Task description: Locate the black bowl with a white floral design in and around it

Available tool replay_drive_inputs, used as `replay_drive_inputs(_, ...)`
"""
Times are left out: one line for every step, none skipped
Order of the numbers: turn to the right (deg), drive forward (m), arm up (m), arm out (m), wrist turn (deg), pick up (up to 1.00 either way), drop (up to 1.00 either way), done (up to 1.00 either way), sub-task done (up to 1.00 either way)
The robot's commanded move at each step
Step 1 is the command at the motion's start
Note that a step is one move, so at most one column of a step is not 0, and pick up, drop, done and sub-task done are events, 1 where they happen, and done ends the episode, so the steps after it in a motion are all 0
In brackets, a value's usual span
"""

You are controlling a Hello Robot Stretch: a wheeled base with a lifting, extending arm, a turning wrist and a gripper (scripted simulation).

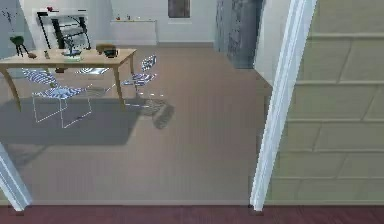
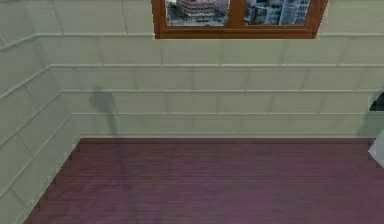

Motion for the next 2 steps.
replay_drive_inputs(-45.0, 0.00, 0.00, 0.00, 0.0, 0.00, 0.00, 0.00, 0.00)
replay_drive_inputs(-42.0, 0.00, 0.00, 0.00, 0.0, 0.00, 0.00, 0.00, 0.00)
